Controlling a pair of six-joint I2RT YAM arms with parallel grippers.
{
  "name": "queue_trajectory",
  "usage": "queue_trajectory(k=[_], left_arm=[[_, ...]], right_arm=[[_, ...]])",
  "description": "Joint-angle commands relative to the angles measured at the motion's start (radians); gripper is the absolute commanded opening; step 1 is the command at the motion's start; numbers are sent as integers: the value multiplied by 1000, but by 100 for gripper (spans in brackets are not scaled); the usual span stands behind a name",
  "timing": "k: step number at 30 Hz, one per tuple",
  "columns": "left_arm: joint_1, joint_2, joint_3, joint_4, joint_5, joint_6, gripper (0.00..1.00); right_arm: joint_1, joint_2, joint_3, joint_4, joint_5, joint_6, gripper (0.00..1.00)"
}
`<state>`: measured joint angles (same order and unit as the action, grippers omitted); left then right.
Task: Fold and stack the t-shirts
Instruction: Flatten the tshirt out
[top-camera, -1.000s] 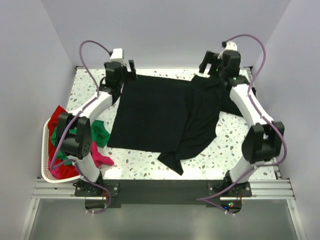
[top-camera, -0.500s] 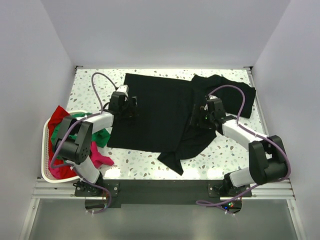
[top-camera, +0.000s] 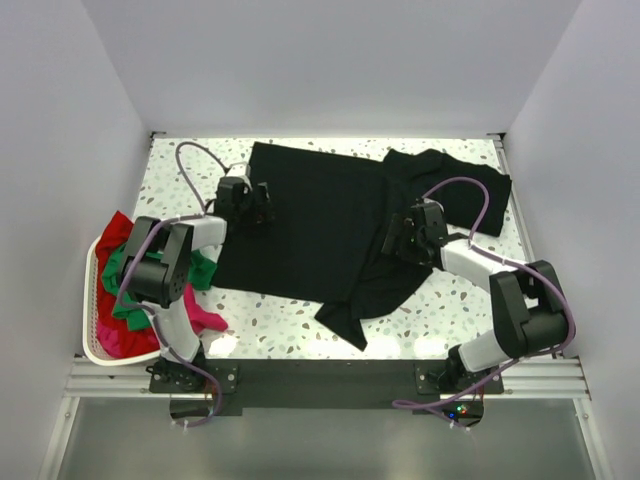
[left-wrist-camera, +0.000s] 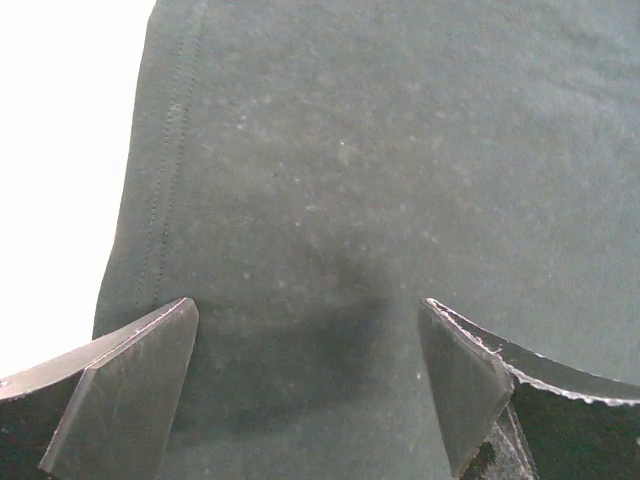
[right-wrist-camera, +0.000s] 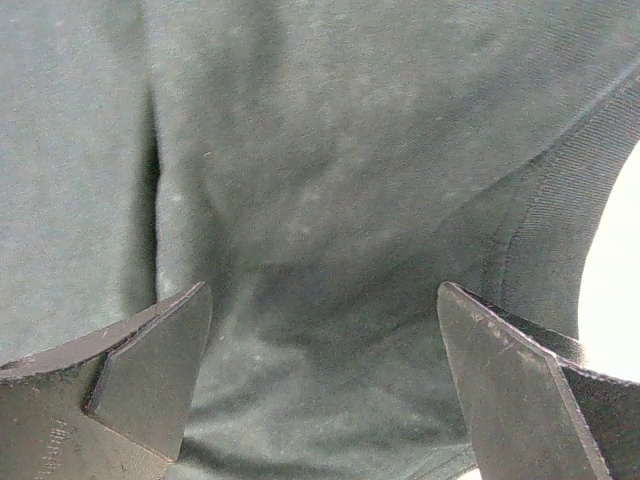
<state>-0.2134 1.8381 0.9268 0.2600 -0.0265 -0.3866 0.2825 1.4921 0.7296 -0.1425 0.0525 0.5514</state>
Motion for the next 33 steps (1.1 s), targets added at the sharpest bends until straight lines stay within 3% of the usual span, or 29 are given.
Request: queue_trajectory(k=[1, 11, 20, 26, 33], left_arm=[[26, 52, 43, -24, -3, -18, 97], [29, 136, 178, -71, -70, 3, 97], [29, 216, 294, -62, -26, 15, 97], [28, 263, 362, -48, 19, 28, 97], [-9, 189, 356, -27, 17, 49, 97]], right_arm=[[-11, 43, -13, 4, 35, 47, 99], [-100, 80, 37, -68, 56, 22, 99], [-197, 144, 114, -111, 43, 7, 99], [-213, 152, 162, -160, 119, 8, 99], [-203, 56, 171, -161, 86, -28, 99]])
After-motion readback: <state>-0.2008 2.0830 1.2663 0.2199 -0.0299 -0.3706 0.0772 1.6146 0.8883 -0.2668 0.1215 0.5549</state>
